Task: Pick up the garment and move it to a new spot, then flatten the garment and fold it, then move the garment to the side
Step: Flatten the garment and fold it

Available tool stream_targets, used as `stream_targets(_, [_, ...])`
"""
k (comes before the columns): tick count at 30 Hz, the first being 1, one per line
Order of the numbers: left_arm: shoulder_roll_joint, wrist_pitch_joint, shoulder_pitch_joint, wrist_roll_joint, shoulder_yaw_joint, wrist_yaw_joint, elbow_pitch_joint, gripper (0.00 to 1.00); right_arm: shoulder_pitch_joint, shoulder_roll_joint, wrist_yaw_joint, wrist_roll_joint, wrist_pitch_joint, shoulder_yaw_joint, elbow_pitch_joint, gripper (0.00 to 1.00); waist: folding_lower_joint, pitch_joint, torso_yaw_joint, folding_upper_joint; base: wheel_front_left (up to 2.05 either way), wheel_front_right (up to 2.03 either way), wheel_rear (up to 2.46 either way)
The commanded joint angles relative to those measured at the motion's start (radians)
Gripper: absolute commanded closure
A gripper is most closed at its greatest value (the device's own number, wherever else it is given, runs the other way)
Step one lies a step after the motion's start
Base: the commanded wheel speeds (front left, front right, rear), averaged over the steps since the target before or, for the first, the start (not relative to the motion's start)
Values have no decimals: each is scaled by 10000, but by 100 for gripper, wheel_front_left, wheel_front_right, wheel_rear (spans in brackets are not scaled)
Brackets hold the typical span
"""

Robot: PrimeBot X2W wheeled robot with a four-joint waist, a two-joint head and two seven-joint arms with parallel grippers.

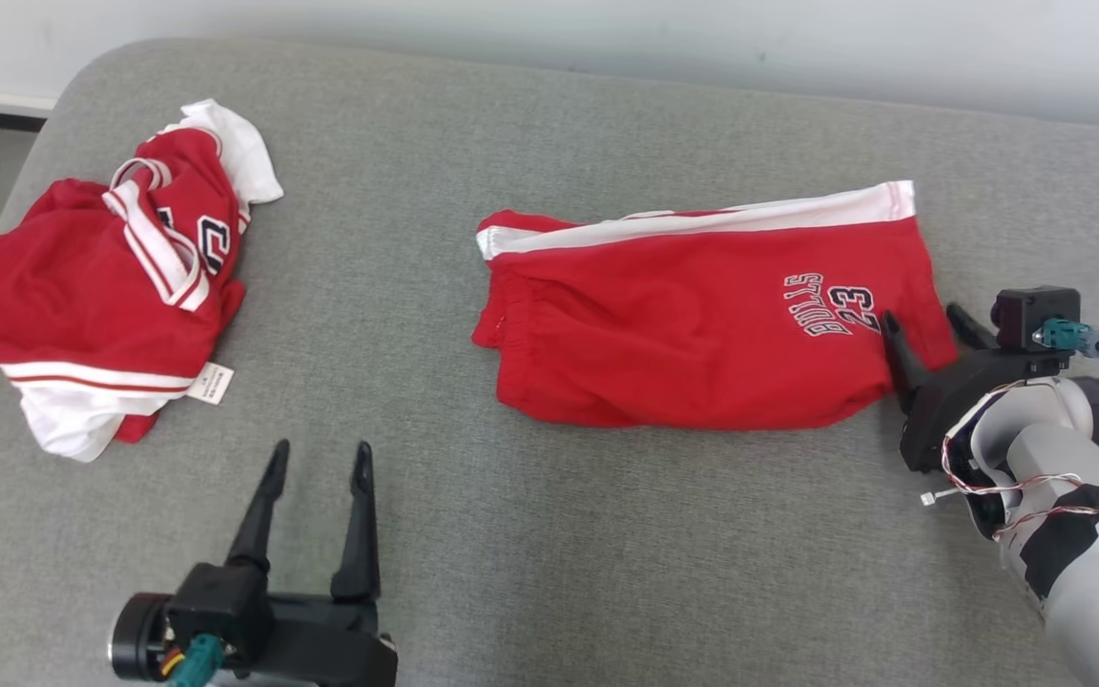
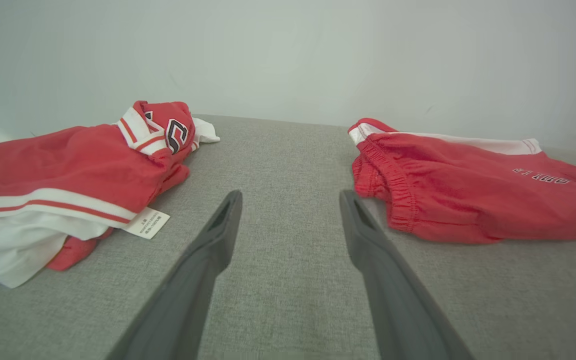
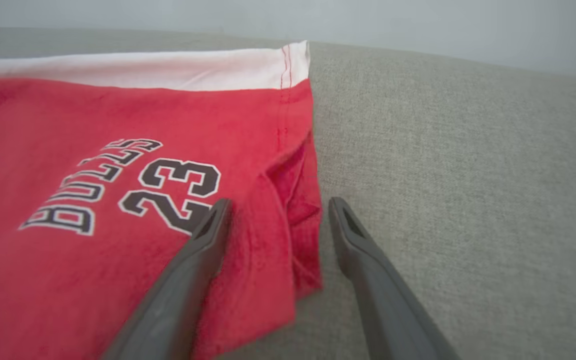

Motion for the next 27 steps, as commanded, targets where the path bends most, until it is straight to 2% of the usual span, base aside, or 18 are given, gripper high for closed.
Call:
stream_targets(1, [-64,-22,151,85,3,-50,-48,0,7,102,-26,123,123,49,106,0,2,40,86,0,0,0,0])
stream_targets(3, [-80,-22,239,129,8,-75,-18,0,49,165,-26,201,440,96,271,2,2,29,127,0,0,0,0])
stream_targets(4, [-95,-22,257,141,10,-86,2,0,91,216,-26,250,573,133,295,58,2,19,141,0,0,0,0])
stream_targets(5, [-104,-22,265,136,13,-85,27,0,125,249,-26,264,655,185,289,82,2,-3,148,0,0,0,0])
stream_targets(6, [-107,-22,273,132,29,-73,49,0,149,266,-26,320,679,220,255,100,2,-30,141,0,0,0,0])
stream_targets(14, [-105,-23,702,-82,-32,77,317,0,407,248,-26,733,226,370,-215,100,2,-630,-225,0,0,0,0])
stream_targets(27, [-108,-23,1584,198,-21,-131,584,0,2778,-626,-27,1796,-313,622,-1848,100,2,-1817,-923,0,0,0,0])
